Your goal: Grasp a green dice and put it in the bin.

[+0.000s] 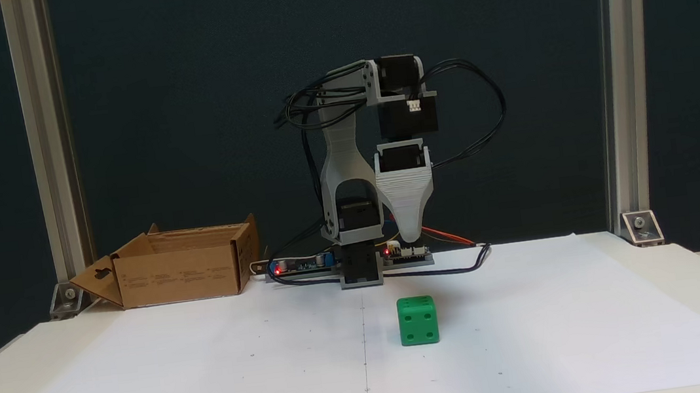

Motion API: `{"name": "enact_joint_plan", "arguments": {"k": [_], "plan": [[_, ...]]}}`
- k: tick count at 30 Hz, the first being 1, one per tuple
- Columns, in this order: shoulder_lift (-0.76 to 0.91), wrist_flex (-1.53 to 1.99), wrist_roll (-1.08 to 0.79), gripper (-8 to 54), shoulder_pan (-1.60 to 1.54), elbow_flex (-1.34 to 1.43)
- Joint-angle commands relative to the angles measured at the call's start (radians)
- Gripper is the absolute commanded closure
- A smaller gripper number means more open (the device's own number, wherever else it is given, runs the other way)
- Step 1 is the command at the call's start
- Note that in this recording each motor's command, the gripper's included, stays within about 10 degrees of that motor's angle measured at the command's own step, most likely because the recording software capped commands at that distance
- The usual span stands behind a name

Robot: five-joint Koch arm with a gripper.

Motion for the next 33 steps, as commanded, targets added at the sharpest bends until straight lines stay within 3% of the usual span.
{"name": "enact_joint_plan", "arguments": {"k": [1, 21, 33], "plan": [[-0.009, -0.012, 0.043, 3.0, -0.008, -0.06], [-0.12, -0.066, 0.029, 2.2, 0.048, -0.051], [-0.121, -0.172, 0.026, 2.3, 0.043, 0.094]]}}
